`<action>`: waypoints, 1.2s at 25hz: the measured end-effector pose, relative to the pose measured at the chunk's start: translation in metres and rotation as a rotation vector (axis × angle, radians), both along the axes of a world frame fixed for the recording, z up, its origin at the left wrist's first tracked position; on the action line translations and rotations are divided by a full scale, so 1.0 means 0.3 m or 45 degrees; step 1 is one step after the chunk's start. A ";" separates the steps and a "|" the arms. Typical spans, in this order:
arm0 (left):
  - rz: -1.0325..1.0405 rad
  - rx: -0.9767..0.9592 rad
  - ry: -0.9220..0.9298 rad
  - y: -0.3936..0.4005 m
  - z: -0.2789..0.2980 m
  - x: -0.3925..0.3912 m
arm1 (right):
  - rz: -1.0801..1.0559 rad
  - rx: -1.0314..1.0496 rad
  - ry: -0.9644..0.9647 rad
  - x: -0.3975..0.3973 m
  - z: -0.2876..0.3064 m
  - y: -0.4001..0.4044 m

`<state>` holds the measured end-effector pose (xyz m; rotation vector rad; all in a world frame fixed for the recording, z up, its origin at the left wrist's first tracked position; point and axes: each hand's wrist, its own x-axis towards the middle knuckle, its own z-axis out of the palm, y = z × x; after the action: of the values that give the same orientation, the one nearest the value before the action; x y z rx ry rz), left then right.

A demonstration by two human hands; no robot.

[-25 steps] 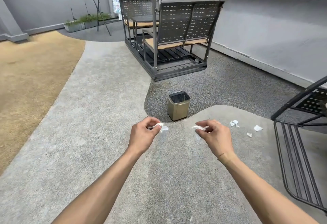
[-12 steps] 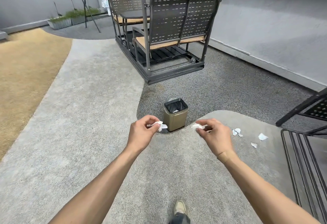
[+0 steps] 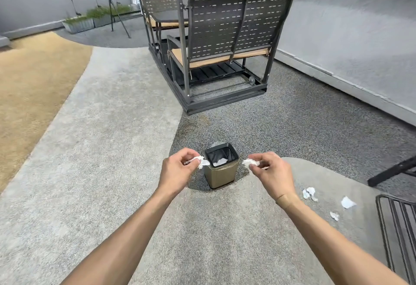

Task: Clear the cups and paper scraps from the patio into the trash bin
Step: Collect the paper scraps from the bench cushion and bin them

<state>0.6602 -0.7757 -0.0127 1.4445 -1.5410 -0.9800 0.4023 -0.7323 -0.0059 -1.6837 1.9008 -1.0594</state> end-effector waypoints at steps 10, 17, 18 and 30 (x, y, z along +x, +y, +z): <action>-0.018 0.037 -0.068 -0.665 -0.079 -0.086 | -0.045 0.050 0.053 -0.075 -0.085 -0.612; -0.147 0.114 -0.023 -1.168 -0.090 -0.117 | -0.132 0.152 0.042 -0.058 -0.093 -1.074; -0.170 0.128 -0.033 -1.226 -0.098 -0.128 | -0.148 0.168 0.028 -0.057 -0.098 -1.125; -0.234 0.274 -0.077 -1.740 -0.217 -0.318 | -0.144 0.324 -0.091 -0.189 -0.204 -1.652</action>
<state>0.5649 -1.2976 -0.0778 1.5108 -1.6763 -1.2537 0.3458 -1.2277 -0.0672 -1.3956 2.0084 -0.8621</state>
